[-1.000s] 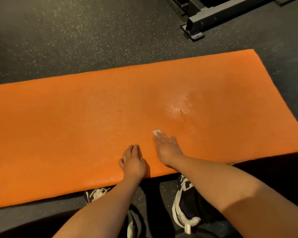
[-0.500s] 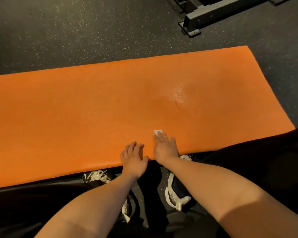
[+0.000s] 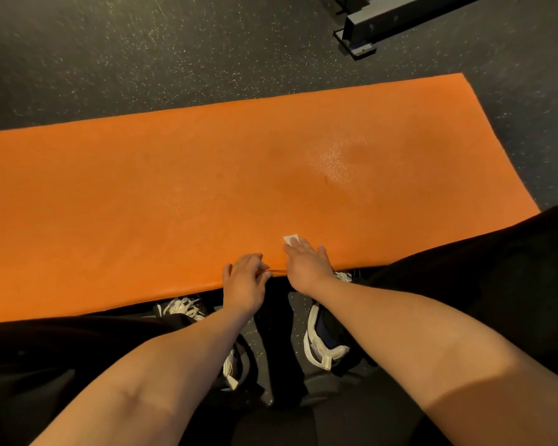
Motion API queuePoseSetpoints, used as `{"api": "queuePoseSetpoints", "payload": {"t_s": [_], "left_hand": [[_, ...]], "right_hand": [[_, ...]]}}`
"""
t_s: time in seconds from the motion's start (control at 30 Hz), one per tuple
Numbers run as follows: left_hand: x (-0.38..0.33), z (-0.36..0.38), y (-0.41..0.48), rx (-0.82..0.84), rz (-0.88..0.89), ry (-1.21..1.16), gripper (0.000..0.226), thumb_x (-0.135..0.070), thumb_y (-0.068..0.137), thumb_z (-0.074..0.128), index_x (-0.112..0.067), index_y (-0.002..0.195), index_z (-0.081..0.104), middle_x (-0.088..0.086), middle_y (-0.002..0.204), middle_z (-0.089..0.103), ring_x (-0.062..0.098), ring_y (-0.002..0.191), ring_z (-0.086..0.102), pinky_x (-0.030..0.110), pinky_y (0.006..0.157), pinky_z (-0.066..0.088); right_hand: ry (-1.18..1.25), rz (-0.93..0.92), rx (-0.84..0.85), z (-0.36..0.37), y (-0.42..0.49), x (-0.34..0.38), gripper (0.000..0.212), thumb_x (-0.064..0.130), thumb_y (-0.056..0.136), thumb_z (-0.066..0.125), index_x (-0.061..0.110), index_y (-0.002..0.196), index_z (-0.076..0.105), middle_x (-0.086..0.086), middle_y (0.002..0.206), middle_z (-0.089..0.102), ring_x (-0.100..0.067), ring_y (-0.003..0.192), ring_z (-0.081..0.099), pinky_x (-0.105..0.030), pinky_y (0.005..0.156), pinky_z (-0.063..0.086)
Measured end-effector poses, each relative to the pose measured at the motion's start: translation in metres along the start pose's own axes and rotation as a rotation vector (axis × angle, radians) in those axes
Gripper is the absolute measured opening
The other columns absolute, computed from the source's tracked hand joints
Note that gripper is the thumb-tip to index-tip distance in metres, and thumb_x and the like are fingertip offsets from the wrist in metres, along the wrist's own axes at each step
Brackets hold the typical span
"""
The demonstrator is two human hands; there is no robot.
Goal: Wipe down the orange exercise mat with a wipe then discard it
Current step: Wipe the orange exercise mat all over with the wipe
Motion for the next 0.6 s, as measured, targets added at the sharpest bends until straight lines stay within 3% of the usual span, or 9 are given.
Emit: {"api": "queuePoseSetpoints", "payload": {"t_s": [0.13, 0.23, 0.4, 0.5, 0.6], "left_hand": [[-0.009, -0.017, 0.004, -0.021, -0.066, -0.091, 0.008, -0.029, 0.1, 0.059, -0.027, 0.092, 0.057, -0.008, 0.129, 0.063, 0.014, 0.12, 0.057, 0.045, 0.121, 0.009], [-0.015, -0.031, 0.011, -0.054, -0.111, -0.107, 0.01, -0.033, 0.101, 0.057, -0.028, 0.093, 0.055, -0.015, 0.106, 0.066, 0.015, 0.106, 0.063, 0.045, 0.122, 0.011], [-0.025, -0.058, 0.022, -0.169, -0.149, -0.133, 0.013, -0.033, 0.101, 0.057, -0.029, 0.089, 0.053, -0.011, 0.079, 0.064, 0.004, 0.073, 0.054, 0.048, 0.117, 0.024], [-0.031, -0.074, 0.026, -0.227, -0.18, -0.17, 0.017, -0.035, 0.1, 0.058, -0.031, 0.084, 0.052, -0.009, 0.073, 0.063, 0.008, 0.069, 0.056, 0.057, 0.106, 0.04], [-0.038, -0.09, 0.026, -0.284, -0.2, -0.184, 0.018, -0.036, 0.1, 0.057, -0.029, 0.085, 0.052, -0.006, 0.072, 0.061, 0.016, 0.071, 0.057, 0.059, 0.102, 0.043]], "right_hand": [[0.155, 0.038, -0.037, -0.013, -0.001, 0.001, 0.05, 0.027, 0.111, 0.023, 0.024, 0.16, 0.024, 0.005, 0.169, 0.015, -0.015, 0.156, 0.004, -0.05, 0.125, -0.002], [0.211, 0.056, -0.075, -0.028, 0.001, 0.007, 0.048, 0.03, 0.111, 0.022, 0.024, 0.159, 0.03, 0.004, 0.166, 0.026, -0.016, 0.155, 0.014, -0.049, 0.126, 0.0], [0.204, 0.021, -0.213, -0.059, -0.003, 0.023, 0.046, 0.034, 0.111, 0.022, 0.026, 0.15, 0.045, 0.002, 0.152, 0.049, -0.018, 0.144, 0.038, -0.048, 0.125, 0.005], [0.173, 0.001, -0.289, -0.079, -0.007, 0.035, 0.045, 0.034, 0.111, 0.023, 0.023, 0.143, 0.052, 0.001, 0.144, 0.056, -0.021, 0.136, 0.047, -0.047, 0.125, 0.009], [0.121, -0.013, -0.358, -0.098, -0.009, 0.047, 0.043, 0.034, 0.111, 0.025, 0.02, 0.133, 0.058, -0.001, 0.134, 0.062, -0.023, 0.127, 0.053, -0.047, 0.124, 0.012]]}}
Point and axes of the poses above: each hand's wrist, its own y-axis towards the middle knuckle, its own z-axis out of the palm, x = y × z, the point moved 7 cm from there along y, towards the middle knuckle
